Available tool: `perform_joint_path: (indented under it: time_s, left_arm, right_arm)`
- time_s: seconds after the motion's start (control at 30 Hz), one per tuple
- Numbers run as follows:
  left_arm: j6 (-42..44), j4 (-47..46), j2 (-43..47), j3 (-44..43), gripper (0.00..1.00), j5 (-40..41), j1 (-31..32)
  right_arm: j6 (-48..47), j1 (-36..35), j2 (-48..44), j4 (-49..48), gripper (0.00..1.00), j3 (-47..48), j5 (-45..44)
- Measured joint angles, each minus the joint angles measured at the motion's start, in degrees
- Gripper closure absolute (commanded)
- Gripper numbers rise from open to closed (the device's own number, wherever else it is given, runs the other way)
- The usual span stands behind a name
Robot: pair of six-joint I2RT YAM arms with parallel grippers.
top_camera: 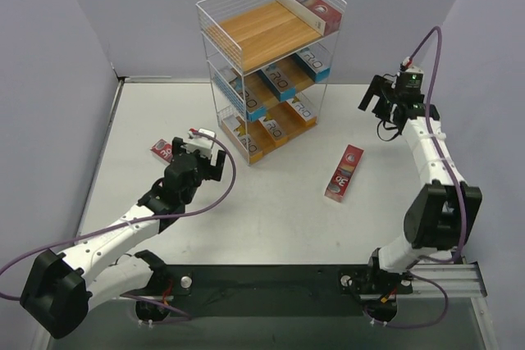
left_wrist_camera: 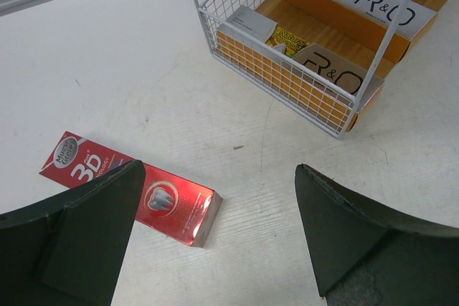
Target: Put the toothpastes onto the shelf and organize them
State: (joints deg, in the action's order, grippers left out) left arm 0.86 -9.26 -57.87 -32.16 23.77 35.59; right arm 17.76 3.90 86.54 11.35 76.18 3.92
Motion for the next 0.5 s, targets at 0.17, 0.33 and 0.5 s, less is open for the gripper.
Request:
perform_joint_path:
  time_s: [0.17,0.33,0.5]
  left_arm:
    - [0.9,0.0,0.2,0.0,0.03,-0.7,0.1]
    - [1.4,-0.1,0.5,0.0,0.03,-2.0,0.3]
    - [1.8,0.0,1.0,0.0,0.03,-2.6,0.3]
  right_arm:
    - [1.6,1.5,13.7,4.0,0.07,6.8,4.3]
    - [1.8,1.6,22.5,6.4,0.09,12.2,7.7]
    - [1.3,0.4,25.9,9.5,0.1,12.5,8.1]
